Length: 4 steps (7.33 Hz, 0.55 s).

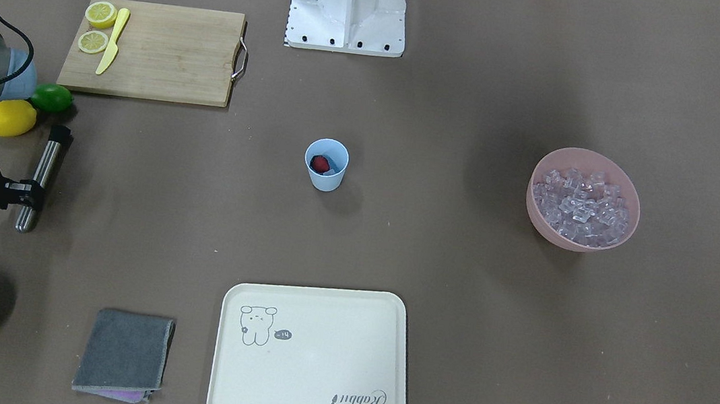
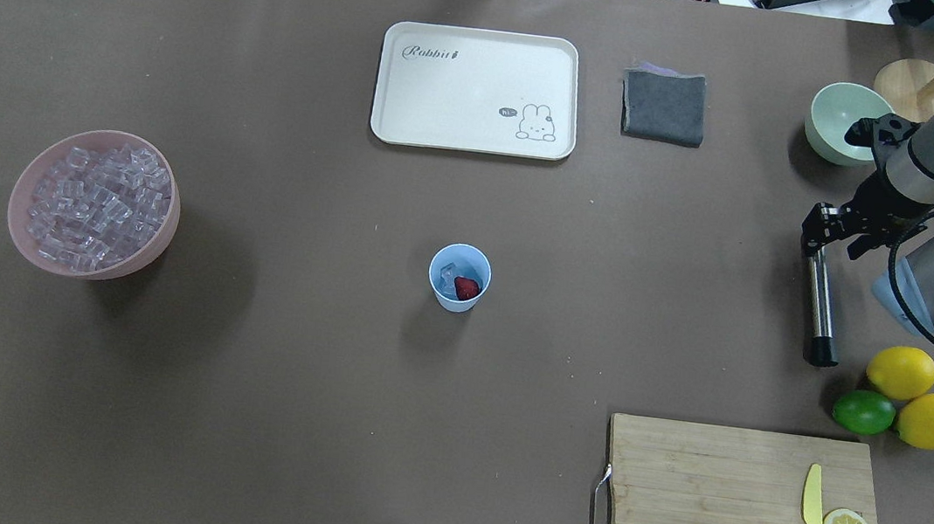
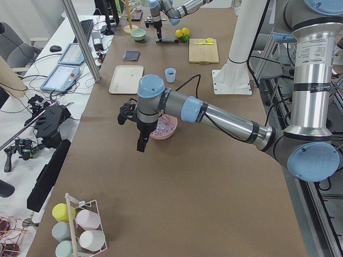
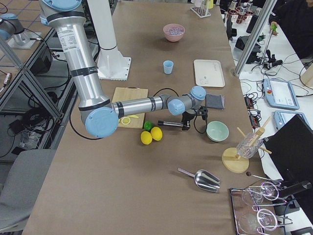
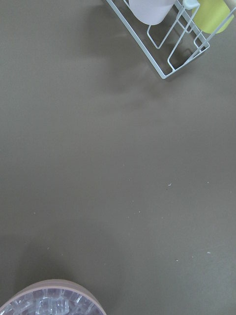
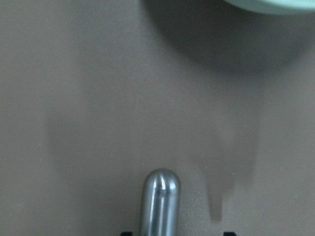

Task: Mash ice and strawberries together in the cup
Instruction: 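Lay the muddler on the table, open the right gripper and withdraw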

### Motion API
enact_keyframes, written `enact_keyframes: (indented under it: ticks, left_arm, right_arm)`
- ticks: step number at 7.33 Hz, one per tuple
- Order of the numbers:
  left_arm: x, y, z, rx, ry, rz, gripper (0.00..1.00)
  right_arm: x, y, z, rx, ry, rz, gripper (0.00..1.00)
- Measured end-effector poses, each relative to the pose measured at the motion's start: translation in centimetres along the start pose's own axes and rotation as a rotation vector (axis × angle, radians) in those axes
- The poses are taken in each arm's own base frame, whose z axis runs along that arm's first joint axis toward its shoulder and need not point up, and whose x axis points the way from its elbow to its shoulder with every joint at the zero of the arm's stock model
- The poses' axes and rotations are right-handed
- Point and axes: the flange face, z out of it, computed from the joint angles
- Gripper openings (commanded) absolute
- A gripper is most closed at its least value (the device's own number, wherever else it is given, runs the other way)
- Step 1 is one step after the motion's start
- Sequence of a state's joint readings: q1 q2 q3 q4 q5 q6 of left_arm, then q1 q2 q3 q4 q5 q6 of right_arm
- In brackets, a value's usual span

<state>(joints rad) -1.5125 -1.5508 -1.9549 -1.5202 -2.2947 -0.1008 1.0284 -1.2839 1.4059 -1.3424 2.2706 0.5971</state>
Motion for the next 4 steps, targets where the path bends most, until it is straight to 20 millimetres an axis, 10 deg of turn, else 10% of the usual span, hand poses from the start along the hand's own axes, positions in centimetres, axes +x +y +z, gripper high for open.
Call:
enact_keyframes:
  ticks: [4]
  left_arm:
    - [-0.1, -0.5, 0.3, -0.009, -0.003, -0.005, 0.98]
  right_arm:
    - [1.9, -1.8, -8.8, 0.077, -0.11, 0.064, 1.0]
